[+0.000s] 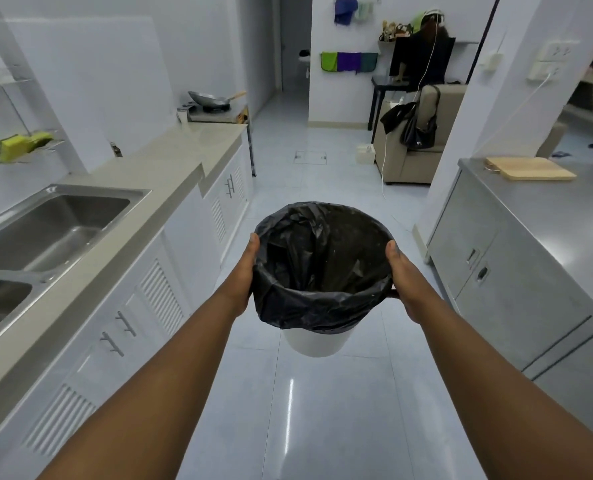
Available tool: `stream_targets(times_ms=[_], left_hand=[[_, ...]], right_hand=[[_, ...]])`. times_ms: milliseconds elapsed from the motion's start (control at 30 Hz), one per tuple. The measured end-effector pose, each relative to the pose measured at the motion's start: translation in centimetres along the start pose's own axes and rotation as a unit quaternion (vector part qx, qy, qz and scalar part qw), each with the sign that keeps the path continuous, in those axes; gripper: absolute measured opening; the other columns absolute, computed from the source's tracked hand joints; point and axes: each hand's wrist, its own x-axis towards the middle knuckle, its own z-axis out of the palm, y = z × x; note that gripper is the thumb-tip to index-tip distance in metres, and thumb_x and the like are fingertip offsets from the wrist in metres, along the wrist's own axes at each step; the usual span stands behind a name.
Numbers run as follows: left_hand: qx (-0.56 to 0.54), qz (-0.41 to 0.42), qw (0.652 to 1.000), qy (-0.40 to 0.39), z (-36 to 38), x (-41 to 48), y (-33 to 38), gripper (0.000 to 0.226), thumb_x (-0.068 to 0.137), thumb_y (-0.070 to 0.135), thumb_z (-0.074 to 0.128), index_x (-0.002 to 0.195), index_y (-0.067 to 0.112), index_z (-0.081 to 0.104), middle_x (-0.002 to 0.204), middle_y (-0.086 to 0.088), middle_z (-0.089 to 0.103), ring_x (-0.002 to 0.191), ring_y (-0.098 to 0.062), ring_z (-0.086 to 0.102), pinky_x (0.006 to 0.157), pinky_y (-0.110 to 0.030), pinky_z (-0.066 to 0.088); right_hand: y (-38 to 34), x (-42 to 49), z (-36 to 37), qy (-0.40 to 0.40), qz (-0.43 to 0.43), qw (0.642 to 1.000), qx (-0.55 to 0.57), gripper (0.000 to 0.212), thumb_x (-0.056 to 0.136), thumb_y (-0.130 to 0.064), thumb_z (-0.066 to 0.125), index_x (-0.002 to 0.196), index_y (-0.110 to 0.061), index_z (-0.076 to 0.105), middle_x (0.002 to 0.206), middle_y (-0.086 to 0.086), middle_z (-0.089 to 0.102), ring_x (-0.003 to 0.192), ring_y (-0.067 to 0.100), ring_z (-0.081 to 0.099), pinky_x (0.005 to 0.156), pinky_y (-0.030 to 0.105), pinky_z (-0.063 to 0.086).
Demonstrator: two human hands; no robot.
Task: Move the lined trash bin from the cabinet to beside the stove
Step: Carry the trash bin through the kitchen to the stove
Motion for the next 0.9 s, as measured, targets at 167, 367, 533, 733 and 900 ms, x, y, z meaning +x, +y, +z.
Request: stream_targets(times_ms=[167,367,533,733,900], left_hand=[[-0.004,-0.009,1.0,-0.006,-2.5,7.3,2.4,0.077,0.085,0.077,0.028,0.142,0.03,0.047,0.143,-0.002,0.054,0.131,-0.021,0.05,0.113,-0.042,0.035],[0.0,-0.003,0.999,-0.043,-4.0,16.0,5.5,0.078,0.084,0.078,0.028,0.141,0.029,0.05,0.14,-0.001,0.057,0.128,-0.019,0.053,0.113,-0.042,0.035],[0.0,0.0,0.999,-0.046,-3.6,22.6,7.2,0.076,0.088,0.074,0.025,0.142,0.026,0.049,0.14,-0.002,0.057,0.127,-0.019,0.053,0.106,-0.035,0.039],[0.005,0.008,0.999,-0.035,-2.2,32.0,8.3,0.082,0.082,0.078,0.03,0.142,0.026,0.048,0.141,-0.002,0.057,0.128,-0.019,0.052,0.11,-0.039,0.038],[0.011,0.006,1.0,-0.003,-0.6,40.5,9.7,0.096,0.065,0.089,0.042,0.14,0.031,0.05,0.141,-0.001,0.057,0.129,-0.021,0.052,0.114,-0.045,0.034]], right_hand=[[-2.3,7.1,1.3,0.014,0.007,1.0,-0.003,0.072,0.09,-0.069,0.025,0.149,-0.028,0.033,0.15,0.007,0.044,0.131,0.029,0.047,0.102,0.048,0.045],[-4.7,14.5,1.9,0.044,-0.003,0.999,0.023,0.069,0.091,-0.069,0.024,0.145,-0.029,0.041,0.139,0.002,0.053,0.118,0.02,0.052,0.096,0.041,0.047],[-5.8,20.9,0.9,0.048,-0.005,0.998,0.03,0.068,0.091,-0.069,0.023,0.144,-0.03,0.041,0.128,-0.002,0.055,0.116,0.021,0.054,0.094,0.041,0.048],[-6.3,30.9,-1.4,0.033,-0.013,0.999,0.033,0.07,0.088,-0.073,0.022,0.143,-0.034,0.042,0.129,-0.004,0.055,0.117,0.02,0.054,0.089,0.037,0.047],[-8.0,39.9,-4.3,0.017,-0.027,0.999,0.042,0.068,0.09,-0.071,0.023,0.141,-0.032,0.045,0.127,-0.003,0.057,0.115,0.02,0.055,0.091,0.037,0.048]])
